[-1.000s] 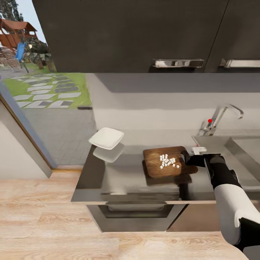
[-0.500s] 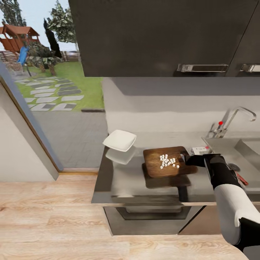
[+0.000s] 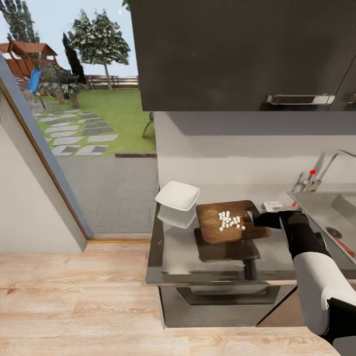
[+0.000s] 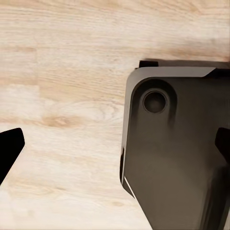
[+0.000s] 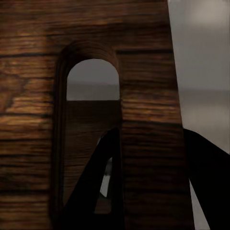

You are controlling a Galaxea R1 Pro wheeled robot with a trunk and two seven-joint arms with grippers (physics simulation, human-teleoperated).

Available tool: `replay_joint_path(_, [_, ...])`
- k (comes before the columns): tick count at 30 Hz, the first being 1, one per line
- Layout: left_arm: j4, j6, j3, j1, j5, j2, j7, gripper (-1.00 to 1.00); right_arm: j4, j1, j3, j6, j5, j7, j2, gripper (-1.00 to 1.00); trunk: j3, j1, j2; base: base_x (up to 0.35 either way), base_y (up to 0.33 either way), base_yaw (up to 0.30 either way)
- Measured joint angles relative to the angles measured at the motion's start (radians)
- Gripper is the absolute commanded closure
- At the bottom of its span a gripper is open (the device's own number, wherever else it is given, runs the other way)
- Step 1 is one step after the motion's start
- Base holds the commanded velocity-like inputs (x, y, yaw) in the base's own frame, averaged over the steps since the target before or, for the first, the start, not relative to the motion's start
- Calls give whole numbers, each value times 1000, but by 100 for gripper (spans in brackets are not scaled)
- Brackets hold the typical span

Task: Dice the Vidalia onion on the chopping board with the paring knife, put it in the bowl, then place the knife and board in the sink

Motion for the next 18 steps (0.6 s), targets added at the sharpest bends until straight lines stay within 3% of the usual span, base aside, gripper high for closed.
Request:
replay_joint_path(11, [0,0,0,0,0,1,-1,-100,0,0,0,0,0,0,0,100,17,0,0,6,3,0])
replay_joint_path(18, [0,0,0,0,0,3,-1,-100,0,0,1,0,0,0,0,100,28,0,0,174,0,0])
